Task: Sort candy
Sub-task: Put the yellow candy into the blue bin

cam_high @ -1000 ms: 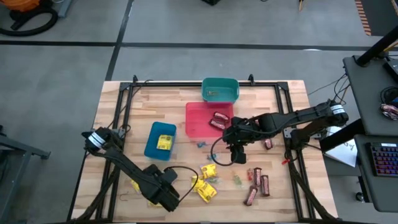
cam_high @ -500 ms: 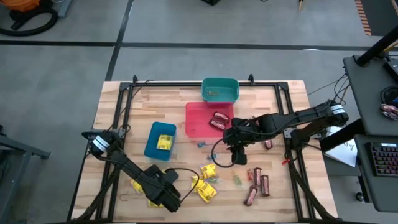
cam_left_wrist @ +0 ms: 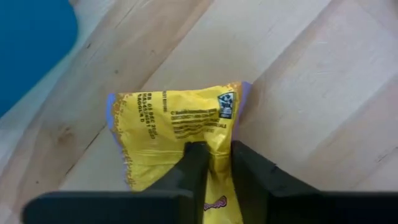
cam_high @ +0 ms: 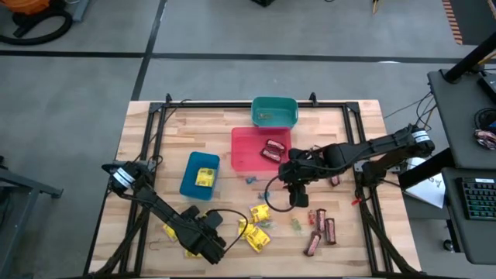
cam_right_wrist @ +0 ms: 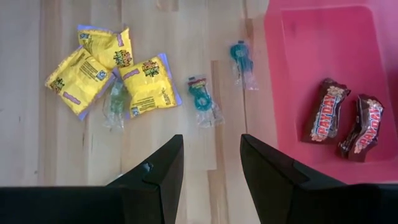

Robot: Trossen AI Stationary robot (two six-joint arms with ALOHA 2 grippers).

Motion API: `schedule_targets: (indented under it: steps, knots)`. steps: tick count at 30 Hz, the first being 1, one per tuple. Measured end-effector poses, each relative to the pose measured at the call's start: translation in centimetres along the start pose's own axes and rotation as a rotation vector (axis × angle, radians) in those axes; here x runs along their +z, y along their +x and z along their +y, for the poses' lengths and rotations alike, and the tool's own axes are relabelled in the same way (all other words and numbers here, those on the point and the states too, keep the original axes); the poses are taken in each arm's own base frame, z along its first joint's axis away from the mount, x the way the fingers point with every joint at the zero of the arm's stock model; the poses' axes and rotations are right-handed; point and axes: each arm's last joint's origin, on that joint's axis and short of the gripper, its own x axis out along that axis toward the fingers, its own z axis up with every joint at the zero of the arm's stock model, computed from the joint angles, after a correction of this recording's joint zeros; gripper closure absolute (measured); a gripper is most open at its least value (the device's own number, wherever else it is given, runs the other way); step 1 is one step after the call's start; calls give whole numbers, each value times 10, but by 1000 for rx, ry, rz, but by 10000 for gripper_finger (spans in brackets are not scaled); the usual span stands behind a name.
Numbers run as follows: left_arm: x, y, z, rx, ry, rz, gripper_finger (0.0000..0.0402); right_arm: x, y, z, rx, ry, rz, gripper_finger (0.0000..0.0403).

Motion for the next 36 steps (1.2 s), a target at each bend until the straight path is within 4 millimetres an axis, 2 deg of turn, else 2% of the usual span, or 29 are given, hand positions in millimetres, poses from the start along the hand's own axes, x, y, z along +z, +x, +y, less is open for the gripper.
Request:
schedule_targets:
  steps: [3, 8, 14, 22, 30, 36]
  knots:
    - [0, -3, 1, -5, 8, 2, 393, 0, 0, 1, 2, -3, 0, 252]
    - [2, -15, 3, -38, 57, 15, 394, 0, 0, 1, 1, -4, 0, 252]
    - [7, -46, 12, -128, 97, -4, 400, 0, 0, 2, 2, -7, 1, 252]
    - [18, -100, 30, -292, 180, -72, 401, -1, 0, 2, 2, -23, 2, 252]
    - [45, -139, 69, -316, 234, -233, 401, 0, 0, 2, 1, -44, 1, 252]
    - [72, -147, 110, -178, 229, -260, 401, 0, 0, 2, 1, -50, 0, 252]
